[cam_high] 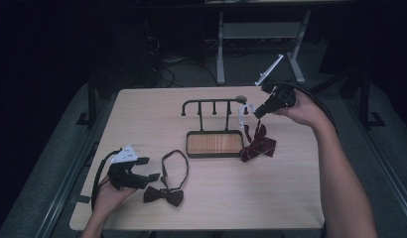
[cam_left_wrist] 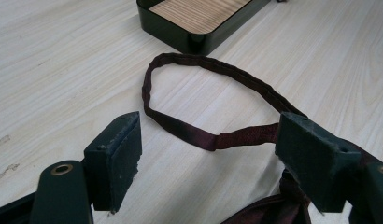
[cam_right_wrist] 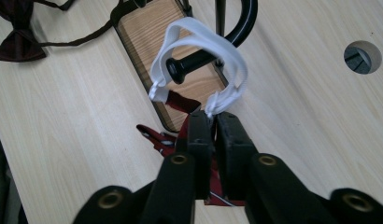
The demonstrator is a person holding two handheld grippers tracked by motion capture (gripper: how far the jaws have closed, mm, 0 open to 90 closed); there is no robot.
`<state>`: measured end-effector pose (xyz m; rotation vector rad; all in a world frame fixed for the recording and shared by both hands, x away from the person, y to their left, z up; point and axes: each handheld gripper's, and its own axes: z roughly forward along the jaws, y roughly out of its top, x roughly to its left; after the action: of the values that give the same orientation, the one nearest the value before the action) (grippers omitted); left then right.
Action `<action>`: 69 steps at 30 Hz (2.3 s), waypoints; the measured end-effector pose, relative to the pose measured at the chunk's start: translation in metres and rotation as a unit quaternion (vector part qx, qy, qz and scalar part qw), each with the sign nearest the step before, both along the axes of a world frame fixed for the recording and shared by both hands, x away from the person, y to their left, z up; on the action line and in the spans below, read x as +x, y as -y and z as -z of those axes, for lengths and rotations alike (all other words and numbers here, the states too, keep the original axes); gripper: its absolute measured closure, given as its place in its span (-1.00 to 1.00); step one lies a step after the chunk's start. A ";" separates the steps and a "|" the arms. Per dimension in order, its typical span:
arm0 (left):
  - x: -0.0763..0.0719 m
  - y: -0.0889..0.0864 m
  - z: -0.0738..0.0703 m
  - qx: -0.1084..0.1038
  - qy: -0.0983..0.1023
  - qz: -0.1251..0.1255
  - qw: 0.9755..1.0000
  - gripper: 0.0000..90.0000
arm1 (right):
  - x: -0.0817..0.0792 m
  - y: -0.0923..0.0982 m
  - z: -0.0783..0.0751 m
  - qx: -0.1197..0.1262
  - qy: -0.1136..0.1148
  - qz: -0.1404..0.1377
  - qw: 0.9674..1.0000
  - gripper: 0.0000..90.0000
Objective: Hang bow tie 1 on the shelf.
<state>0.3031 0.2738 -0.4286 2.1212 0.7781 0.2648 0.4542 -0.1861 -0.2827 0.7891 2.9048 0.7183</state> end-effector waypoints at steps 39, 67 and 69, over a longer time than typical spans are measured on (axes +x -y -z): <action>0.002 0.004 0.002 0.017 -0.004 0.012 1.000 -0.47 | -0.051 0.029 0.037 0.037 -0.003 -0.023 0.999 0.44; 0.004 0.007 0.003 0.028 -0.008 0.013 0.999 -0.46 | -0.088 0.049 0.089 0.081 -0.018 -0.023 0.996 0.26; 0.004 0.007 0.003 0.028 -0.009 0.012 1.000 -0.46 | -0.092 0.051 0.093 0.082 -0.016 -0.023 0.996 0.23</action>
<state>0.3068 0.2667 -0.4320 2.1862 0.7621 0.2576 0.3627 -0.2369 -0.3753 0.7572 2.9304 0.9673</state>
